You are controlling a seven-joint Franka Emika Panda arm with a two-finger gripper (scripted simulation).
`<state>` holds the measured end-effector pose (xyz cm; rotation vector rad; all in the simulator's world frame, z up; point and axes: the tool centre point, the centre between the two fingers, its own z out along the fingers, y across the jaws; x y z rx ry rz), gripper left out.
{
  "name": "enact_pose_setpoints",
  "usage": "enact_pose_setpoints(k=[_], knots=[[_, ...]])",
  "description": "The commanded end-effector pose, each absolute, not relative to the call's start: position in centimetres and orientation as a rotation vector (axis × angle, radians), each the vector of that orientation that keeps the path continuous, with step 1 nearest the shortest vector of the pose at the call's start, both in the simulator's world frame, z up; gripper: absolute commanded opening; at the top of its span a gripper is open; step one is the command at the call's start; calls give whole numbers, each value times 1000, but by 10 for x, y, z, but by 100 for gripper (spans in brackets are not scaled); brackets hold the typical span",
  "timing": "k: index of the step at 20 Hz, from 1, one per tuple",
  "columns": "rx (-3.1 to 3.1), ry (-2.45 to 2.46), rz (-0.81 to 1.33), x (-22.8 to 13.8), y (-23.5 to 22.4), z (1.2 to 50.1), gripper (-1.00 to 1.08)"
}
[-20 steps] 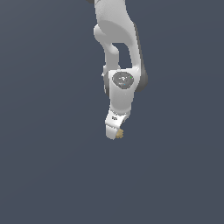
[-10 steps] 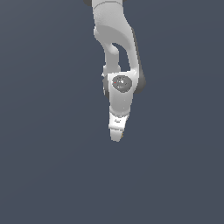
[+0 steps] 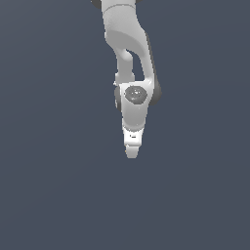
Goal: Pick up the object and move it to a goal position.
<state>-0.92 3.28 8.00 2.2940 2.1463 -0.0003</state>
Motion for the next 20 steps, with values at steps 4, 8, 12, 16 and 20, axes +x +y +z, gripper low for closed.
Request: enact_pose_setpoints(k=[4, 8, 12, 16, 20], knots=[[2286, 2155, 0, -9, 33, 79, 100], [2285, 2156, 0, -10, 33, 70, 100], [2282, 2159, -1, -10, 33, 50, 100], [2281, 2160, -1, -10, 33, 34, 100], [2280, 2161, 0, -10, 33, 29, 100]])
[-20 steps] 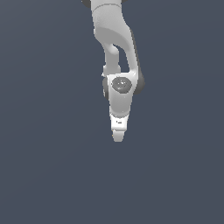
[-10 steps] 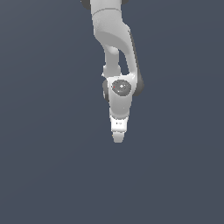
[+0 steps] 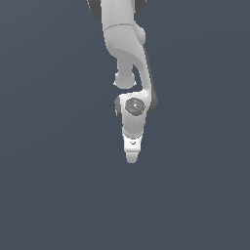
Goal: Pick up the object and move it to a goal position.
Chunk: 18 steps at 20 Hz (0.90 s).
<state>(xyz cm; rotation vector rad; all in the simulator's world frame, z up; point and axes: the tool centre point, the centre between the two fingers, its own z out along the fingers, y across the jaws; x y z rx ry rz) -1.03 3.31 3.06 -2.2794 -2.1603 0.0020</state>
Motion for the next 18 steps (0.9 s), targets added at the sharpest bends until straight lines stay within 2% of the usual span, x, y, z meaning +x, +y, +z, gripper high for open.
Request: enact_pose_setpoints(k=[1, 18], knots=[[-2280, -2161, 0, -10, 33, 29, -100], [-2281, -2162, -1, -8, 23, 45, -100]])
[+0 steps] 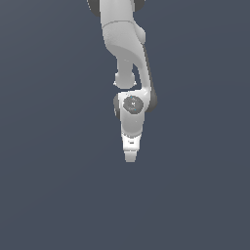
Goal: Pick up the object and move it to a goal position.
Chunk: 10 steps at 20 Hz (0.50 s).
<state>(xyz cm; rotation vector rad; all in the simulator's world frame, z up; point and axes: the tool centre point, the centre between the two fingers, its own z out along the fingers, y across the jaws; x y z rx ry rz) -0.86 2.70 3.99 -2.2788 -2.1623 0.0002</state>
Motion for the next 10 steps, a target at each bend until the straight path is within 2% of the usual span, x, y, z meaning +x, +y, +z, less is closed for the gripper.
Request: enact_pose_setpoints(k=[1, 10], knots=[[-2281, -2162, -1, -7, 20, 50, -100], [-2278, -2163, -1, 1, -24, 120, -100]])
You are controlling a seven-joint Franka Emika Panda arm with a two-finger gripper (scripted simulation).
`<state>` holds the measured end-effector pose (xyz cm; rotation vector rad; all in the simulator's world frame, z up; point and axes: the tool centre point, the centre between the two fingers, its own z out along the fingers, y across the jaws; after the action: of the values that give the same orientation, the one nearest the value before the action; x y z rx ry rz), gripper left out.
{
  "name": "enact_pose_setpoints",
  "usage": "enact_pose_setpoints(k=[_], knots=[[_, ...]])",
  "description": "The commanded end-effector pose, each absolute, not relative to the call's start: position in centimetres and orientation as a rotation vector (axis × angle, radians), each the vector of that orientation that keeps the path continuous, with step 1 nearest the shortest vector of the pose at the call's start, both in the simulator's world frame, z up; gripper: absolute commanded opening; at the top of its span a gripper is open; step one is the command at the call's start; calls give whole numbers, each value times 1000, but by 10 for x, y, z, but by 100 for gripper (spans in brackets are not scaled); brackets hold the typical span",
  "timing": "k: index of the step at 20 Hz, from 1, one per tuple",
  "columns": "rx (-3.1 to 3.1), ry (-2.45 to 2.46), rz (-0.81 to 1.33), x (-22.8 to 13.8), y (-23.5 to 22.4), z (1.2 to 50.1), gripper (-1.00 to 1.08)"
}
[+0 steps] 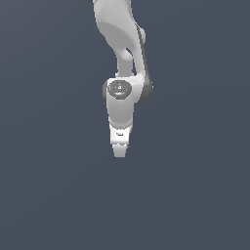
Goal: Pick up the object and move it to a goal position.
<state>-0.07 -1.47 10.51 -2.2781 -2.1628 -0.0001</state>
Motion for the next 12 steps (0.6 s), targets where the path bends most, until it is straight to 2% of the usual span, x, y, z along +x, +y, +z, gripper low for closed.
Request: enact_pose_setpoints(k=[1, 12], knots=[[-2278, -2163, -1, 2, -30, 130, -100], [-2276, -2163, -4, 17, -102, 244, -100]])
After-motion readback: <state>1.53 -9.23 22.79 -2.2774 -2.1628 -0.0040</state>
